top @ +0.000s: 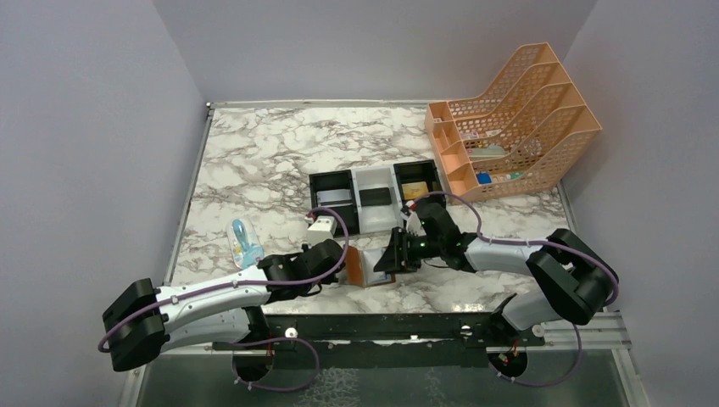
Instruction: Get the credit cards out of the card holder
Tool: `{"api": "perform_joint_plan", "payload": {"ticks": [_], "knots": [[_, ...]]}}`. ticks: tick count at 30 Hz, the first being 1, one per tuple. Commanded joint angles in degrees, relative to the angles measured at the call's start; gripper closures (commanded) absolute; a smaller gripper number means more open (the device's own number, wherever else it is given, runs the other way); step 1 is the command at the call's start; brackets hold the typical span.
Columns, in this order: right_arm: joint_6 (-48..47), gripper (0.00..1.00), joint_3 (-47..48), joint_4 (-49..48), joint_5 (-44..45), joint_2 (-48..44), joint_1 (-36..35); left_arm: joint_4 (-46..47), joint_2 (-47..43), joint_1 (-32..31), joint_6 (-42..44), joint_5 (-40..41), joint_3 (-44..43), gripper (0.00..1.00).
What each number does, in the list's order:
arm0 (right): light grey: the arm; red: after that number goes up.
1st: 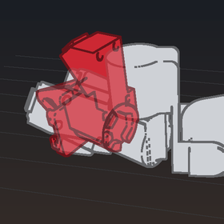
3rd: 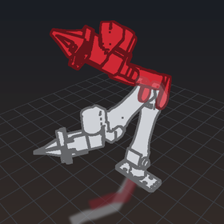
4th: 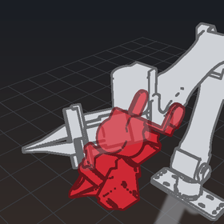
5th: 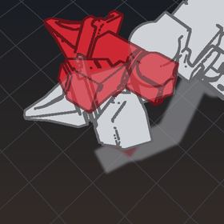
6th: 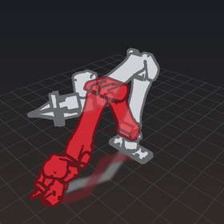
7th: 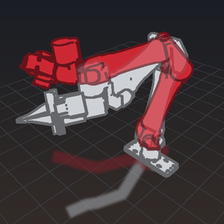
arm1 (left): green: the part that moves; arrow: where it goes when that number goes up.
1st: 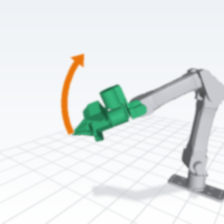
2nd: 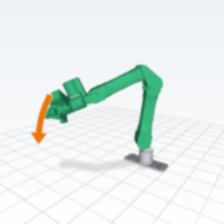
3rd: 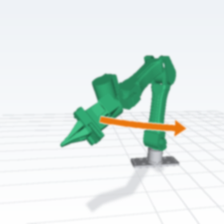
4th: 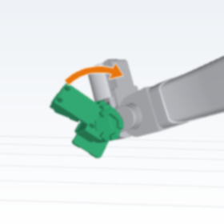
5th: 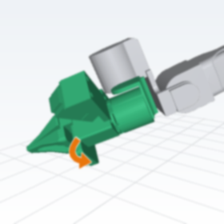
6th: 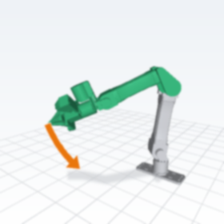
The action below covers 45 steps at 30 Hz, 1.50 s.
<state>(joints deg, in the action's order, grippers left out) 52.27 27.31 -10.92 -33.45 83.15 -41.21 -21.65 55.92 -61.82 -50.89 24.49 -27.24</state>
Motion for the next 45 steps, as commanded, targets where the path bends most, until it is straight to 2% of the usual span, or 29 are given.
{"api": "perform_joint_plan", "payload": {"ticks": [1,5,14,18,25,31,33,37,40,45], "knots": [[-0.65,0.55,1.65,-2.59,-2.42,0.53,-0.43,0.33,1.83,0.21,0.10,-0.26,0.80,1.00],[0.04,0.55,2.05,-7.21,-6.28,1.91,-0.94,4.61,4.23,0.22,2.33,-3.70,1.41,1.00],[-0.88,0.54,2.70,-8.74,-6.86,1.63,-1.94,18.74,10.71,-0.04,5.48,-11.75,2.79,1.00],[-1.36,0.52,2.48,-9.55,-7.53,2.54,-1.94,22.84,12.72,-0.01,5.80,-11.84,2.66,1.00],[0.54,0.50,2.93,-13.12,-7.15,8.17,-1.94,21.81,12.04,-0.01,1.21,-8.15,4.21,0.99],[3.62,0.49,0.95,-15.26,-3.15,11.29,-1.94,18.98,7.63,0.12,-0.84,-7.35,5.71,0.72],[4.46,0.50,-0.07,-15.62,-1.91,11.19,-1.94,19.03,5.81,0.17,-1.89,-7.27,6.35,0.56],[6.04,0.54,-1.48,-16.03,0.49,9.97,-1.94,20.95,2.49,0.12,-2.71,-7.10,7.69,0.35],[6.26,0.59,-1.79,-15.44,1.89,8.44,-1.94,22.16,2.95,0.34,-2.35,-6.92,7.74,0.29],[6.39,0.61,-2.07,-13.93,4.06,5.91,-1.94,23.74,8.17,0.74,-1.93,-7.05,6.18,0.27]]}}
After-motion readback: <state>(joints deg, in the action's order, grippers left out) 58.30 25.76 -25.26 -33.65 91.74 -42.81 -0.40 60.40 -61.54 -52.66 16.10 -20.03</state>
